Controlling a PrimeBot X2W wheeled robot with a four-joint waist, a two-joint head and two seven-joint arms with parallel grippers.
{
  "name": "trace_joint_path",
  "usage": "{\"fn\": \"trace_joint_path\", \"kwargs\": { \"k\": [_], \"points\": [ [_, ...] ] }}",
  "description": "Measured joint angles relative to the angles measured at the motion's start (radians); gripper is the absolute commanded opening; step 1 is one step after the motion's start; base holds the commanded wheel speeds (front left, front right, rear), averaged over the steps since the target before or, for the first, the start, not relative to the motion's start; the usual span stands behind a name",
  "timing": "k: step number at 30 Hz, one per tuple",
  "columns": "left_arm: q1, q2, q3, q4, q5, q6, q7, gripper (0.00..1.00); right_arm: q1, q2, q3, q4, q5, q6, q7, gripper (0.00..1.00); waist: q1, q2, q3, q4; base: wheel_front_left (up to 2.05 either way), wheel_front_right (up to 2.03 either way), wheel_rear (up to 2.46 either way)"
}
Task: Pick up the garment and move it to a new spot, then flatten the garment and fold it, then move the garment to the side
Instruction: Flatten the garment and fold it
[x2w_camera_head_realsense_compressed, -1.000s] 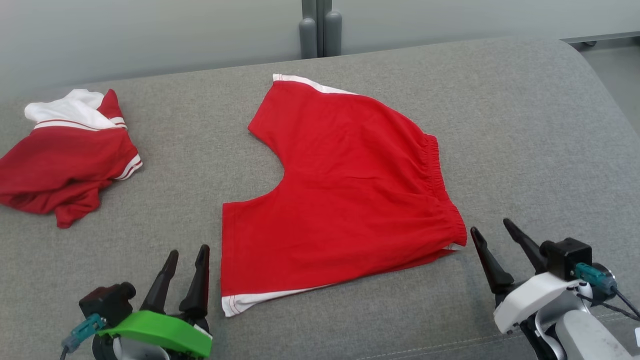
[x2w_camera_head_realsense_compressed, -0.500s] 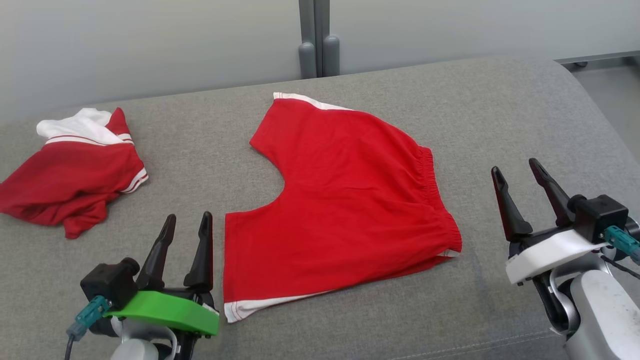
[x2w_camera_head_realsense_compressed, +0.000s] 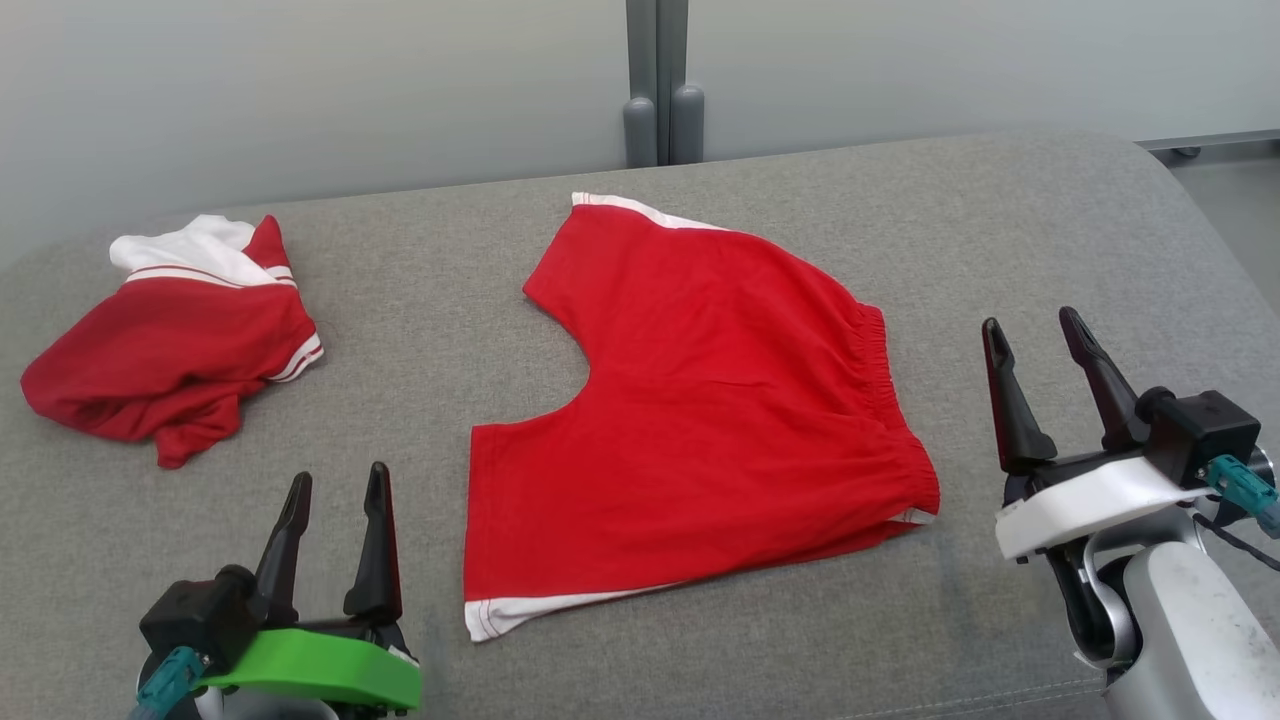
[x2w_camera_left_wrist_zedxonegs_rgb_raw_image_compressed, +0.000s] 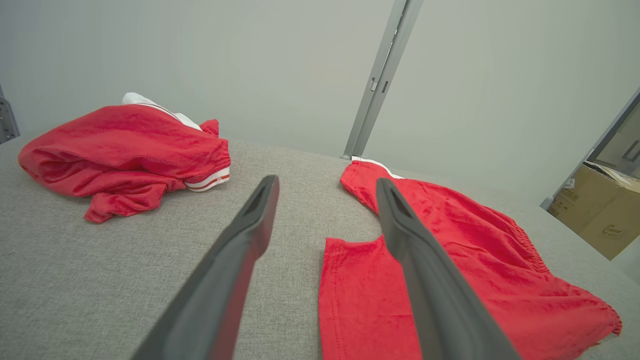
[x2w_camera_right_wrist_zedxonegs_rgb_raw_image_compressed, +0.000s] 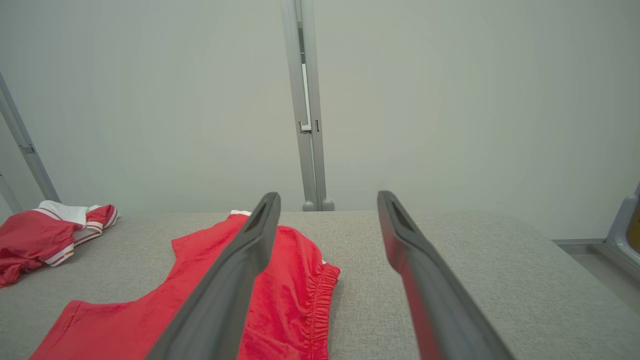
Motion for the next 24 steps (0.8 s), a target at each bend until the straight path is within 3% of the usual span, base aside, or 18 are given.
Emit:
{"fn": "trace_joint_path", "kwargs": {
  "k": [24],
  "points": [
    [0.085, -0.023, -0.005, -0.041, 0.025, 0.007, 0.0, 1.0, 0.036, 0.006, 0.026, 0.004, -0.012, 0.009, 0.0, 1.0, 0.0001, 0.0, 0.013, 0.004, 0.0, 0.0, 0.0]
  ]
}}
